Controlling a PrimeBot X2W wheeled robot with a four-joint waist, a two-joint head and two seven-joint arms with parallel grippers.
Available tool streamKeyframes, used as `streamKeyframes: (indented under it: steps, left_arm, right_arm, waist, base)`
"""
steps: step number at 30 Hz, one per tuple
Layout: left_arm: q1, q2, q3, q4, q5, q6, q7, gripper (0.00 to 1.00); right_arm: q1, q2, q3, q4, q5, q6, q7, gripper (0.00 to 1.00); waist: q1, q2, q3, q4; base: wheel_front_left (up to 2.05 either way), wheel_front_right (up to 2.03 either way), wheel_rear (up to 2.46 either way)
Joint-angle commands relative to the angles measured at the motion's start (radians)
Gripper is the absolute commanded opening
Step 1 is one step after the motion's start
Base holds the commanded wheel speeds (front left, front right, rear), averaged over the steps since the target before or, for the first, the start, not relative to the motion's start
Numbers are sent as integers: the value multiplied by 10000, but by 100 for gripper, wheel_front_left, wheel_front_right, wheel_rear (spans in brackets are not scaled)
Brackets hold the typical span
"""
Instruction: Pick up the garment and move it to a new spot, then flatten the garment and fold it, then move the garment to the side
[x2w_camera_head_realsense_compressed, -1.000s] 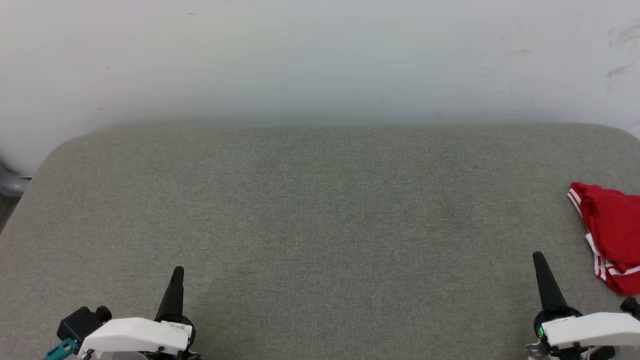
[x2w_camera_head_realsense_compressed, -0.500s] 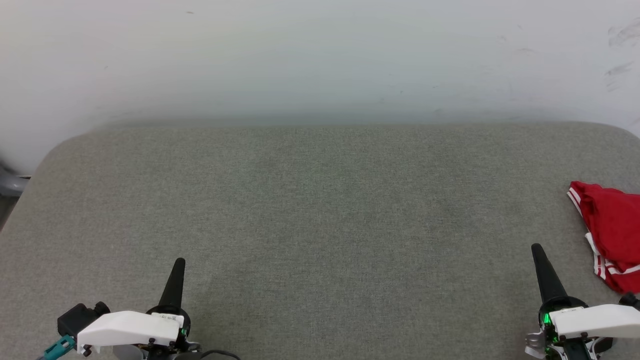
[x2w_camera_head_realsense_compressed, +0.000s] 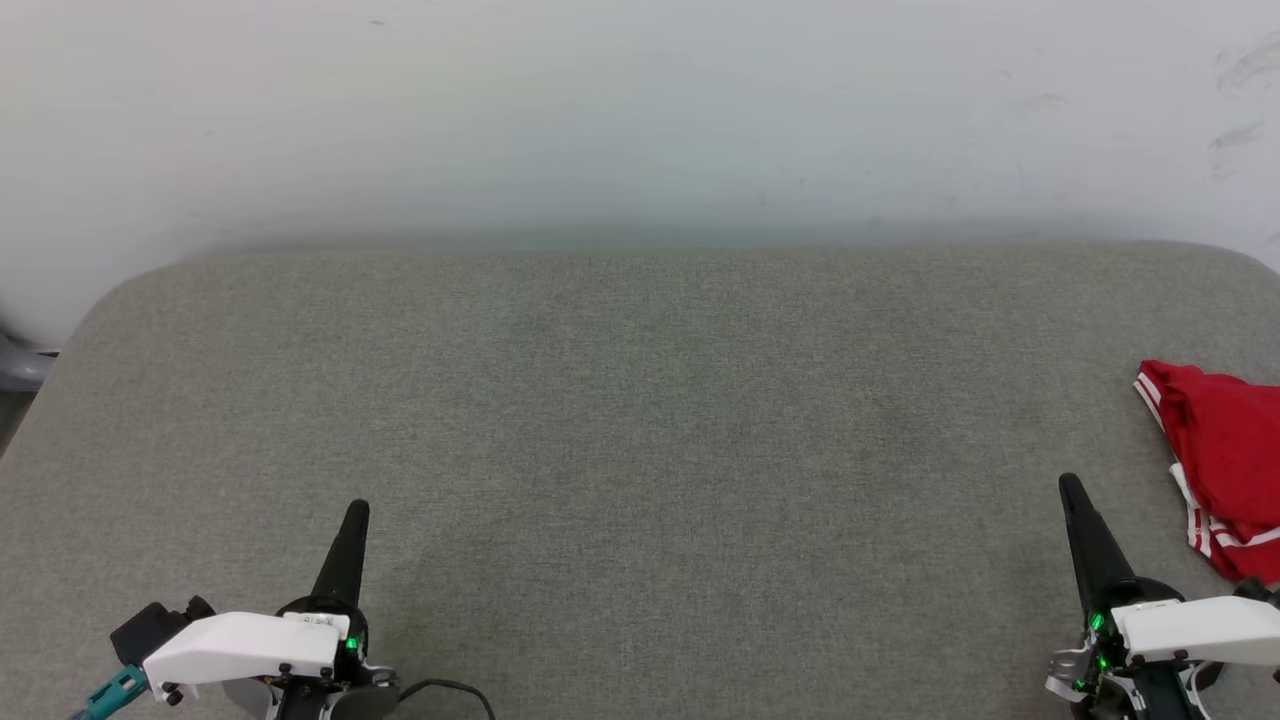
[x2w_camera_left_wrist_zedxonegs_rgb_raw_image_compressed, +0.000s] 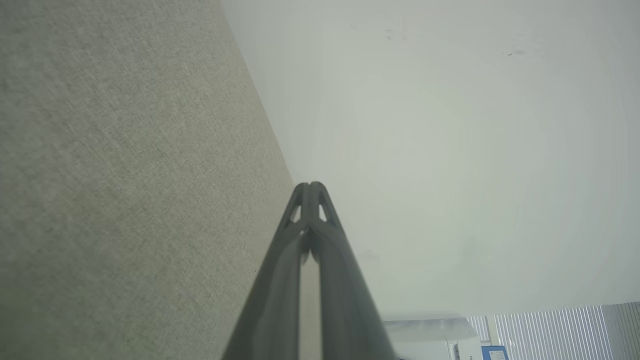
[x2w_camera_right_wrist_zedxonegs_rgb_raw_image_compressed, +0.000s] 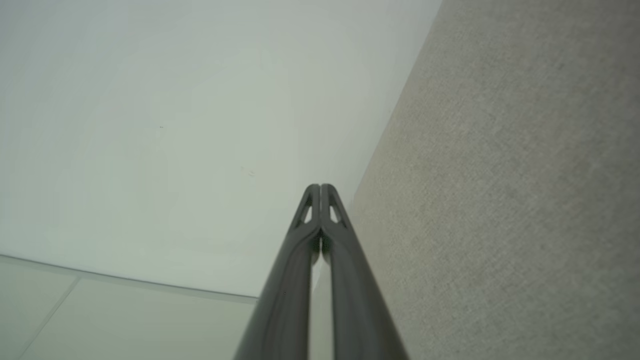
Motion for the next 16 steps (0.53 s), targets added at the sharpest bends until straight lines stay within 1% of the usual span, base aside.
streamKeyframes:
  steps: [1,16]
  left_arm:
    - [-186,-5,39,-17,-206,-44,60,0]
    - [-363,-32,153,87,-1427,-178,359,0]
  right_arm:
    - [-195,34,-17,-29,193,-1,40,0]
    - [-384,48,-45,115,1377,-2,362,0]
  waist:
    - [0,0,2,-1]
    - [0,0,37,-20]
  base:
    - [0,0,0]
    - [0,0,0]
